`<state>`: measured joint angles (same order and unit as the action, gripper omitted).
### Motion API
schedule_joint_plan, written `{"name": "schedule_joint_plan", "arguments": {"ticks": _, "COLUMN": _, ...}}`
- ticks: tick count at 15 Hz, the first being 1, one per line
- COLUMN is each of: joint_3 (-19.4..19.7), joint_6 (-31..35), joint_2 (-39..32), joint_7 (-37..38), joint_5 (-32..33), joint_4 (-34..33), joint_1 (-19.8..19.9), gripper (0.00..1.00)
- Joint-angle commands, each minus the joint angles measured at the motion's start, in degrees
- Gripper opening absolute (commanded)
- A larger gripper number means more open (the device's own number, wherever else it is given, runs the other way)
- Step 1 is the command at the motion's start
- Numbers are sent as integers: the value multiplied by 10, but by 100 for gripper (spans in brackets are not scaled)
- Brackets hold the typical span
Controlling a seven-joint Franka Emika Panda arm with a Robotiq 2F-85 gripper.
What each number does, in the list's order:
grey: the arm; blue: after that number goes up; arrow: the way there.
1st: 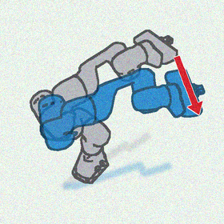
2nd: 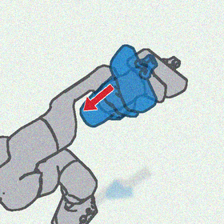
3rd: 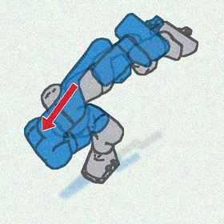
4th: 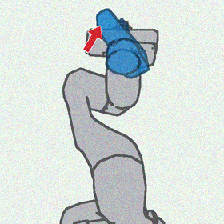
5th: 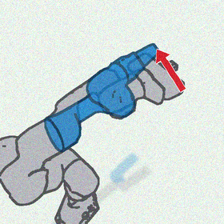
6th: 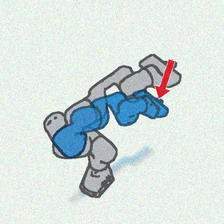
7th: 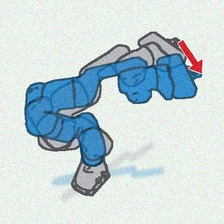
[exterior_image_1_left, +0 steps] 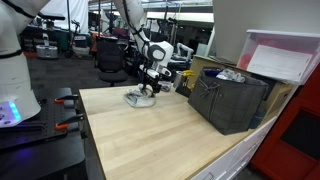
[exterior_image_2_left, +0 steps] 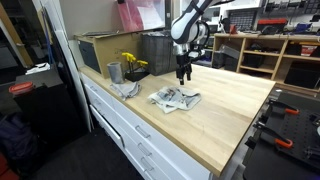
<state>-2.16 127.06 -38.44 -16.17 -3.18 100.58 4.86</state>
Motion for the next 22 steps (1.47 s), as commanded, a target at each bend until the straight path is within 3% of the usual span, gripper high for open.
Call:
{"name": "schedule_joint_plan", "arguments": {"ticks": 1, "joint_3": 7, "joint_6": 21, "joint_2": 30, "joint_7": 32, "joint_5": 21, "joint_4": 64, "joint_1": -16, "gripper": 100}}
{"name": "schedule_joint_plan", "arguments": {"ticks": 9, "joint_3": 13, "joint_6": 38, "joint_2": 13, "joint_7": 99, "joint_5": 41, "joint_4": 90, "joint_1": -45, "gripper": 100}}
{"name": "schedule_joint_plan", "arguments": {"ticks": 22, "joint_3": 33, "joint_6": 90, "joint_2": -32, "joint_7": 135, "joint_5": 77, "joint_4": 49, "joint_1": -66, "gripper": 100}}
